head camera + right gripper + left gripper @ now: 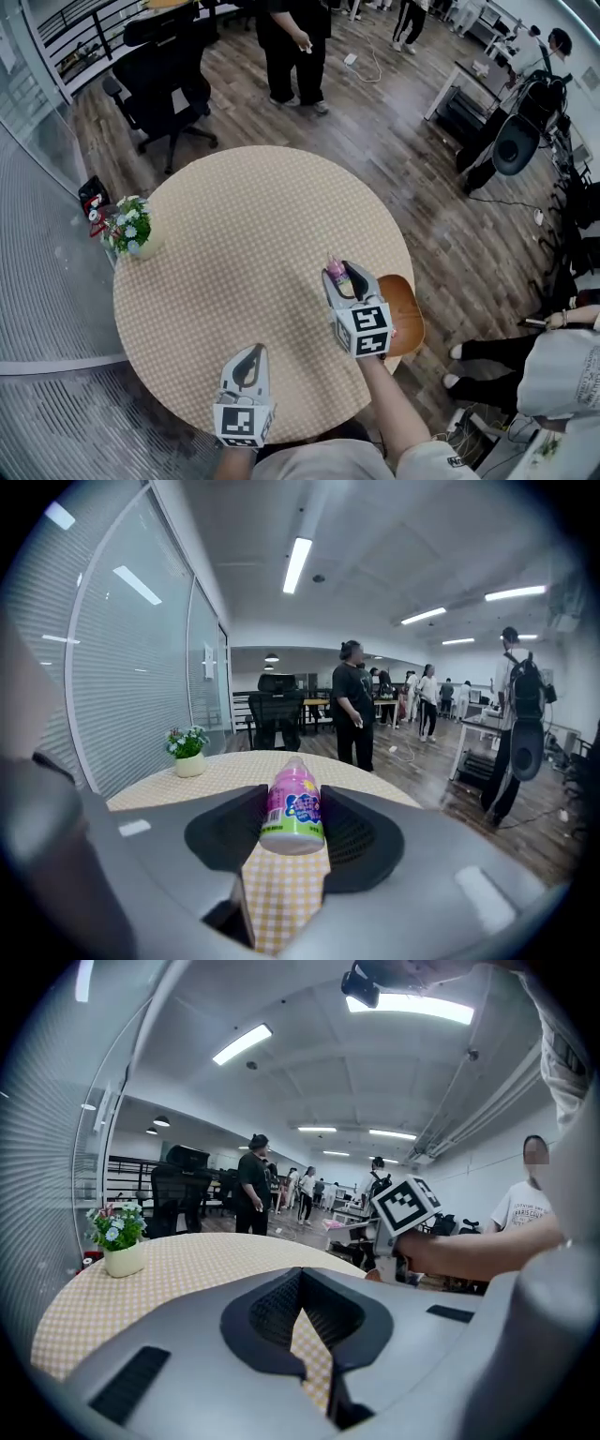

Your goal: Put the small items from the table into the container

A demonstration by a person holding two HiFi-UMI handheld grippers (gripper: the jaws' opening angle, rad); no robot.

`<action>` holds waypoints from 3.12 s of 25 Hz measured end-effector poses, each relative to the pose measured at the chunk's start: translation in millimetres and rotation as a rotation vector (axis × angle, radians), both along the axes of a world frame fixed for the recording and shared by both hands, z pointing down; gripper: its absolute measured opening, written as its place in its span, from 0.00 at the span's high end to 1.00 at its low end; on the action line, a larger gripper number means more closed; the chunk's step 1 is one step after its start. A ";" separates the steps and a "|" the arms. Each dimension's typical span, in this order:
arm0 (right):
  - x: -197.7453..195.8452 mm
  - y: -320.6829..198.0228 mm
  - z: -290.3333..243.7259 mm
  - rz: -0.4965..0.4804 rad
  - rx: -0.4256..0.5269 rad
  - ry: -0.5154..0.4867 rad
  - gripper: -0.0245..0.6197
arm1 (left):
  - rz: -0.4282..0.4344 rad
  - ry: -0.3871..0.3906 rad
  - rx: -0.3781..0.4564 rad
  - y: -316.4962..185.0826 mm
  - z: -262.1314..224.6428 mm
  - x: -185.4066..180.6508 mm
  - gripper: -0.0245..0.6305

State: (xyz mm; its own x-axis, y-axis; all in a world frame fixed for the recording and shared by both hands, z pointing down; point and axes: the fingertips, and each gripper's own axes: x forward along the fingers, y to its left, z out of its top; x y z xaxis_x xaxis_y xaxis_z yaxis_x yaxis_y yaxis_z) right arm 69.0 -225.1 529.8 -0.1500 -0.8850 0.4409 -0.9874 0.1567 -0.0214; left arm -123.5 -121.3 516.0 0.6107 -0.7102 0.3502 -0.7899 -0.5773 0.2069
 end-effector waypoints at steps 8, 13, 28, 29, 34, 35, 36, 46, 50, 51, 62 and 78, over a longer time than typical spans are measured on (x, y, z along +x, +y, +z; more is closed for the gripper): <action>118.7 91.9 -18.1 0.115 0.032 0.021 0.70 | 0.064 0.008 0.014 16.6 -8.9 72.1 0.96; 163.5 127.6 27.3 0.114 -0.021 -0.003 0.70 | 0.092 0.007 0.035 20.9 -19.0 125.4 0.96; 173.5 148.9 144.3 0.064 -0.299 -0.009 0.70 | 0.005 -0.037 0.028 47.6 -24.1 173.5 0.96; 172.9 148.6 145.7 0.054 -0.311 -0.013 0.69 | -0.003 -0.037 0.029 48.4 -25.0 173.5 0.96; 170.1 147.8 128.1 0.026 -0.292 -0.075 0.68 | -0.029 -0.044 0.035 54.4 -29.6 173.8 0.96; 170.3 148.2 119.7 0.023 -0.275 -0.089 0.68 | -0.033 -0.044 0.037 55.3 -30.5 174.5 0.96; 170.3 148.6 109.4 0.019 -0.254 -0.104 0.68 | -0.036 -0.044 0.040 55.9 -31.7 175.2 0.96; 127.2 154.8 -32.0 -0.119 0.018 -0.221 0.96 | -0.052 -0.037 0.073 57.5 -43.1 170.4 0.96; 105.2 161.0 -81.8 -0.172 0.110 -0.209 0.96 | -0.064 -0.037 0.082 59.2 -50.9 167.0 0.96; 98.6 163.3 -91.7 -0.182 0.128 -0.208 0.96 | -0.069 -0.036 0.085 58.8 -52.7 165.0 0.96; 32.9 187.5 -100.1 -0.236 0.141 -0.177 0.96 | -0.131 -0.040 0.084 61.4 -52.3 128.4 0.96; 10.6 179.8 -95.4 -0.237 0.130 -0.175 0.96 | -0.141 -0.042 0.104 51.3 -60.4 105.7 0.96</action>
State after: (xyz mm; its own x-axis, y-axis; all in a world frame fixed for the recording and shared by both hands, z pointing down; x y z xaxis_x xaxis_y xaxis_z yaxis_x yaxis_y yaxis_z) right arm 79.6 -45.3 434.5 -0.4222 -0.8635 0.2759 -0.9062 0.3944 -0.1523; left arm -17.9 -70.0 455.6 0.4884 -0.8218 0.2934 -0.8715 -0.4764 0.1164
